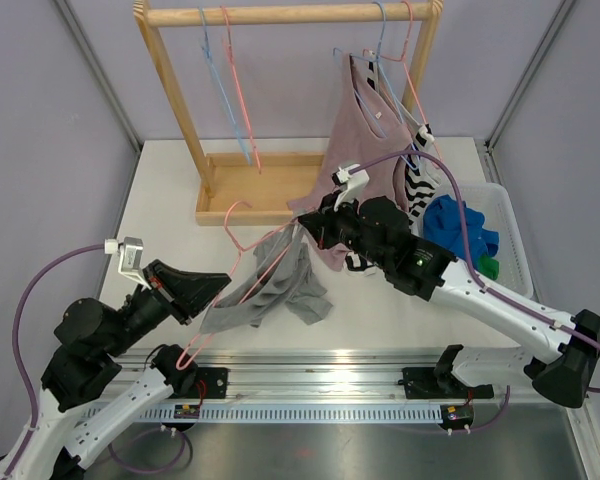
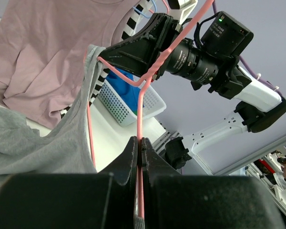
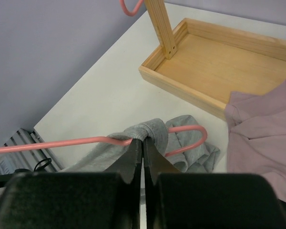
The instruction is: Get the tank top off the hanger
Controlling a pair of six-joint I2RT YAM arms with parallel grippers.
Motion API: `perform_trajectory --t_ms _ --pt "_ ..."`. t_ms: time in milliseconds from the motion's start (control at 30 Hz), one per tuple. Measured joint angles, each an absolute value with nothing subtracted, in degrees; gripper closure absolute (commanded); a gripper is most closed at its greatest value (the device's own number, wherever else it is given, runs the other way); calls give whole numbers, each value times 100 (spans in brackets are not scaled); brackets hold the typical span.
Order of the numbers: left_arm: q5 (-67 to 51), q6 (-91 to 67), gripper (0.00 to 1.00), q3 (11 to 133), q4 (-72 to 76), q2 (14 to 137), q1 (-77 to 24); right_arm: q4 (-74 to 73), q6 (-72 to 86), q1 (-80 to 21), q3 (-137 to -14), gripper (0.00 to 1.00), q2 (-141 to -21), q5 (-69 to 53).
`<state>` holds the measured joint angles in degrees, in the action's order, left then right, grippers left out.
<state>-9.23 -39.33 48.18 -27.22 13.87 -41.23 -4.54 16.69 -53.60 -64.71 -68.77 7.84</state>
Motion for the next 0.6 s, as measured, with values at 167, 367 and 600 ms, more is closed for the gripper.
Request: perform_trajectory --t_ms 167,367,600 --pt "-926 -3905 100 4840 -2853 1389 -4123 -458 1507 -5365 -6471 100 -6893 1295" --pt "-961 -3798 100 4875 -3087 1402 -4123 -923 1262 -5380 -6799 100 -7057 2217" --pt "-1094 -3745 100 4950 -3188 1393 -4123 -1820 1328 -5074 -7660 100 -7922 2943"
